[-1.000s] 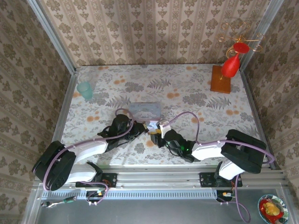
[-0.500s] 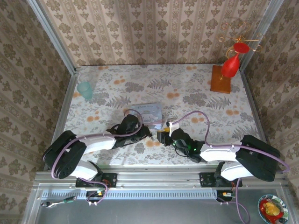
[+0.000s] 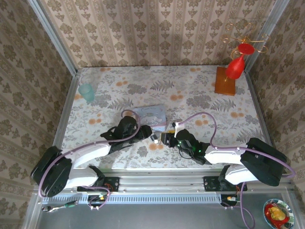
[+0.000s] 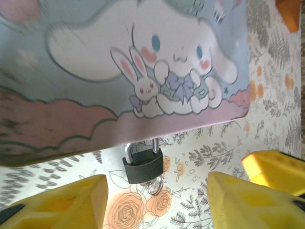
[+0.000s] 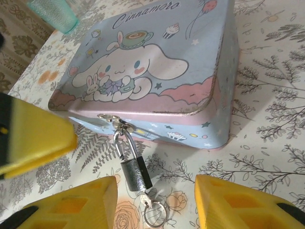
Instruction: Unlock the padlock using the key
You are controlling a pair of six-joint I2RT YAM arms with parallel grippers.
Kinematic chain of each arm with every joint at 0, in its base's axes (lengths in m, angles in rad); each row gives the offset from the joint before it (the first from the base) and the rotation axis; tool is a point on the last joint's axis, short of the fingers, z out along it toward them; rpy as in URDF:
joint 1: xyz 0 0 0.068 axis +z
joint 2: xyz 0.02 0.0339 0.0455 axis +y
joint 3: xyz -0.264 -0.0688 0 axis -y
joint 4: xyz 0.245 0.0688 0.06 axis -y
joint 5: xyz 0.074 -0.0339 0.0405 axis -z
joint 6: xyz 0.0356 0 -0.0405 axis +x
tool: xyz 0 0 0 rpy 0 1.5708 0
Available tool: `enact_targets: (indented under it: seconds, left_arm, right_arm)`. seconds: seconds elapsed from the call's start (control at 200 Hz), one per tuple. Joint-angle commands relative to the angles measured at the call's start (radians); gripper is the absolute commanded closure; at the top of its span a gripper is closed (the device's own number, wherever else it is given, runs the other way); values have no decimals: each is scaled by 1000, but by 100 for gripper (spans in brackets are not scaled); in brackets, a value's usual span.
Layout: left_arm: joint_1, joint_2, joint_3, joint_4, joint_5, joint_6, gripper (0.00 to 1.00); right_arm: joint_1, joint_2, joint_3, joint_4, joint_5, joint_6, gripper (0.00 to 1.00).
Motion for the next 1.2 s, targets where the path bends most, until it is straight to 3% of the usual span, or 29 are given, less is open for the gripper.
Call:
enact_targets:
  seconds: [0.0, 0.215, 0.395, 0.62, 1.195]
  left_arm:
    - [48, -91, 16, -138, -61, 125, 40]
    - [242, -114, 183, -401, -1, 390, 22]
    - [332, -10, 234, -385, 110, 470, 20]
    - [341, 127, 276, -327, 183, 479, 21]
    - [337, 262, 272, -310, 127, 453, 24]
  right_arm:
    - [-6, 33, 24, 1, -44, 23, 52]
    - [-13, 131, 73, 16, -125, 34, 52]
    - [-16, 213, 130, -4, -184, 45, 52]
    - [-27, 269, 189, -64, -195, 35, 52]
    - [-53, 379, 271, -127, -270, 23, 61]
